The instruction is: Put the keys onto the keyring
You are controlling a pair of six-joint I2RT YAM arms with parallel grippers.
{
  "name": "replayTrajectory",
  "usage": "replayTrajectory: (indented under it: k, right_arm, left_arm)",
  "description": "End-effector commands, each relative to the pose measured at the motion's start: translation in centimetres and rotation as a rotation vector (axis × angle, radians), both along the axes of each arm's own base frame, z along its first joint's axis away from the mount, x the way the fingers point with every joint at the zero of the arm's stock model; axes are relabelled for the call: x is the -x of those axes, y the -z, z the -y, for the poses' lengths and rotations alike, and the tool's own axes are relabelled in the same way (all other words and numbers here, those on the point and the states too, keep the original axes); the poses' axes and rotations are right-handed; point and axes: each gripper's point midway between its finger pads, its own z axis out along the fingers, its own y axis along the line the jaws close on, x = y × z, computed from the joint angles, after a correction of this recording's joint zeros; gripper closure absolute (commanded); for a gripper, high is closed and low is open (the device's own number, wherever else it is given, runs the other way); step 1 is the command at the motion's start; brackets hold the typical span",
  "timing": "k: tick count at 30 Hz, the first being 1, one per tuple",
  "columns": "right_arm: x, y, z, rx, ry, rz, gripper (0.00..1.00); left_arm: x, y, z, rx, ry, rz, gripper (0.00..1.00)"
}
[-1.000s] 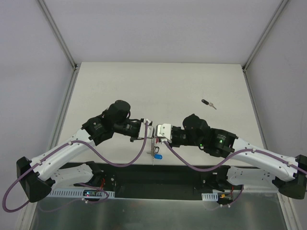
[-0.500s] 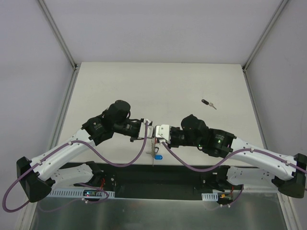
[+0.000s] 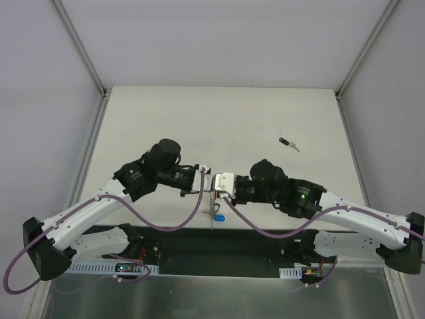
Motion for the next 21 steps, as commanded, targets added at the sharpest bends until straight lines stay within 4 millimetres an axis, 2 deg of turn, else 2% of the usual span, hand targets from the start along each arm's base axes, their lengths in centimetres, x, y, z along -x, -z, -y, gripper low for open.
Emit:
replayTrajectory:
  k: [1, 21]
  right_arm:
    - [-0.05, -1.85, -0.82, -0.049, -0.011, 0.023, 0.99]
    - [-0.50, -2.15, -0.67, -0.064, 0.048, -0.006, 0.99]
  left_arm:
    - [0.07, -0.88, 0.67, 0.040, 0.026, 0.029, 1.00]
    - [-0.51, -0.89, 0.54, 0.039, -0.007, 0.051, 1.00]
